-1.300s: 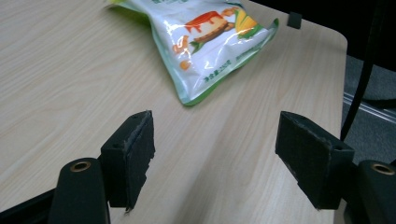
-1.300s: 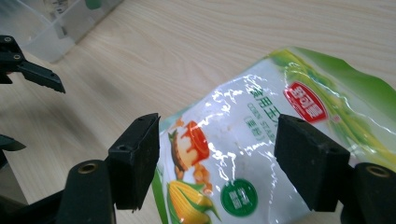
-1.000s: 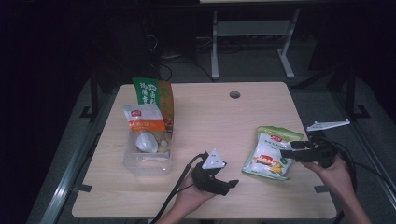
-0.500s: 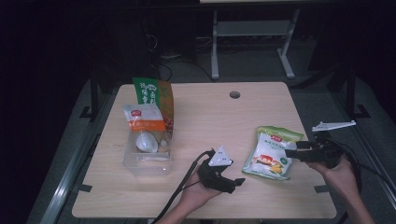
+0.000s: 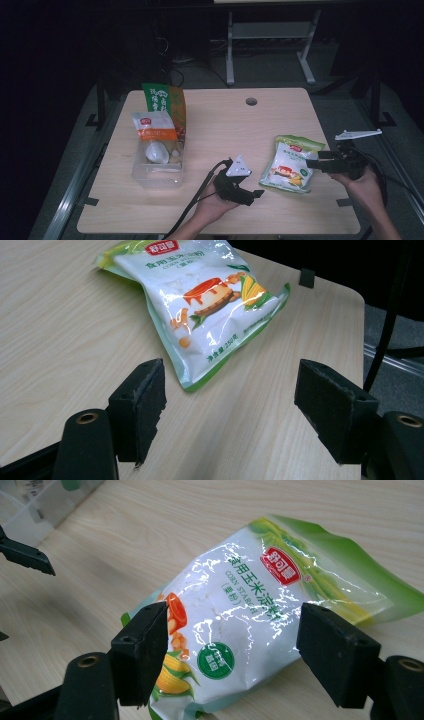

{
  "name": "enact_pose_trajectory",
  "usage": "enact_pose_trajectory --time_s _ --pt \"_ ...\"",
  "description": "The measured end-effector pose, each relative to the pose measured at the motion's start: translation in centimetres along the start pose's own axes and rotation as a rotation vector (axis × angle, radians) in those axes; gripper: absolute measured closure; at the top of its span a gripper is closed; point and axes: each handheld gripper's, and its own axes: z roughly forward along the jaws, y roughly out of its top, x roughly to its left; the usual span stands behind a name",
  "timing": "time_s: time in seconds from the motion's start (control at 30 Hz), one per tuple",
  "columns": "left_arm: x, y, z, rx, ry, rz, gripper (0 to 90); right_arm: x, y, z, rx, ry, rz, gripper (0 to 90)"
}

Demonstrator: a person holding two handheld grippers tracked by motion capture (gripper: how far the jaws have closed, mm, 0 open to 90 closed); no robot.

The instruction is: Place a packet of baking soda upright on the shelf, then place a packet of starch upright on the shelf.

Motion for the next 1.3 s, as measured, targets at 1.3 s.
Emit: enact_pose_trajectory --time_s 1.3 --pt "1.2 2.9 6.9 0.078 -0.004 -0.003 33.0 -4.2 -1.8 1.6 0.036 -0.048 0.147 25.1"
